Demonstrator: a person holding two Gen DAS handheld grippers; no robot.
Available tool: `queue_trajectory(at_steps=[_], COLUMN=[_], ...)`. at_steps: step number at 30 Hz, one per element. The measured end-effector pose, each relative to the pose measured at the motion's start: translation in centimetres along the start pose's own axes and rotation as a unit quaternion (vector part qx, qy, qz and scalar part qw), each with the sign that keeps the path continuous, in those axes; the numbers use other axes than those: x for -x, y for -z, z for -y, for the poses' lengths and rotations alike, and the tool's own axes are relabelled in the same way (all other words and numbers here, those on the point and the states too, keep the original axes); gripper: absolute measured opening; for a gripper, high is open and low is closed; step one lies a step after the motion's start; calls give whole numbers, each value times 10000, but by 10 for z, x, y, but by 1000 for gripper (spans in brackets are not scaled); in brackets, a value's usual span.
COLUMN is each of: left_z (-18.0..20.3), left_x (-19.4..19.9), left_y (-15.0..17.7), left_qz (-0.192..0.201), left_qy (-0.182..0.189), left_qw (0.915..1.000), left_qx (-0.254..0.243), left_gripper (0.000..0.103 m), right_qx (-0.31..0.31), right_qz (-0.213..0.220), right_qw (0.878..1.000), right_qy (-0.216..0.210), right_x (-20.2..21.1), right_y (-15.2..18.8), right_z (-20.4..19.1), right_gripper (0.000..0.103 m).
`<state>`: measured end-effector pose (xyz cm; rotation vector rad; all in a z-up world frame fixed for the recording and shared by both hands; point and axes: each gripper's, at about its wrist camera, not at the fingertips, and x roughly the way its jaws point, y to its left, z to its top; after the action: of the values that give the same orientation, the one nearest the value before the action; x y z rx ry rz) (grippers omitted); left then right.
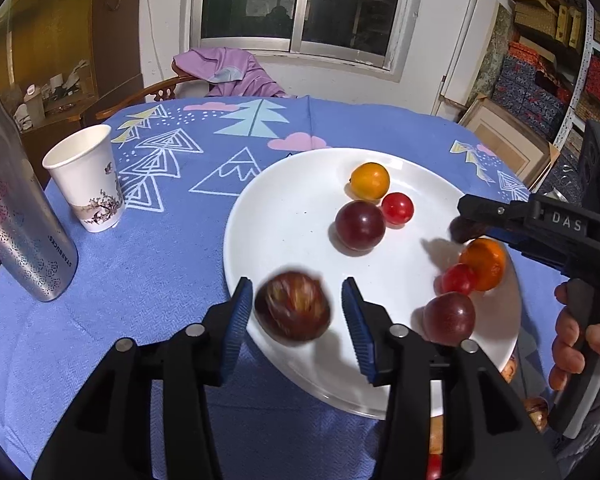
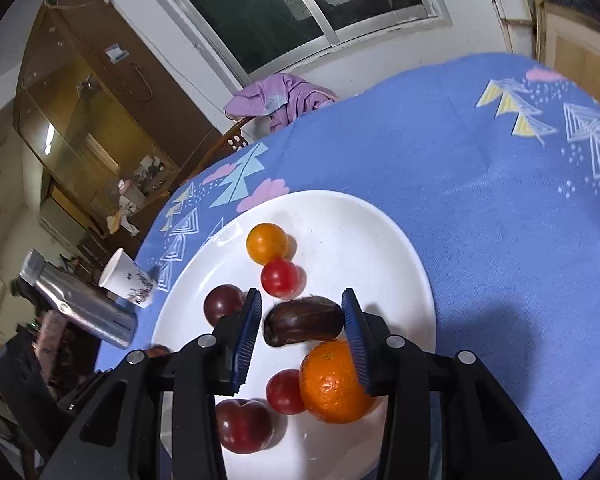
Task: Organize fruits
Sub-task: 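Release the brown fruit into the plate with left while right releases oblong brown fruit there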
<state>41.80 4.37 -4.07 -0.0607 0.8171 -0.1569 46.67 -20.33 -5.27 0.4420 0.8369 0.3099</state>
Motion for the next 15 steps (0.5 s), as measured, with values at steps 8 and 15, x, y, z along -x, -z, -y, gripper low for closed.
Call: queue_trajectory(at_steps=[8, 15], left_z=[0, -4], left_x=[35, 71], left_y=[5, 51], left_qz=[287, 270], left_qy=[98, 72], left_qw=[9995, 9996], left_qx=[19, -90], left_gripper=[64, 79], right_qx=[206, 769], right_qz=[386, 719], right_qw=[9989, 9944], right_qy=[-158, -25], right_x=[55, 125], right_y=[8, 75], right_z=[-22, -28], right_gripper=[52, 73])
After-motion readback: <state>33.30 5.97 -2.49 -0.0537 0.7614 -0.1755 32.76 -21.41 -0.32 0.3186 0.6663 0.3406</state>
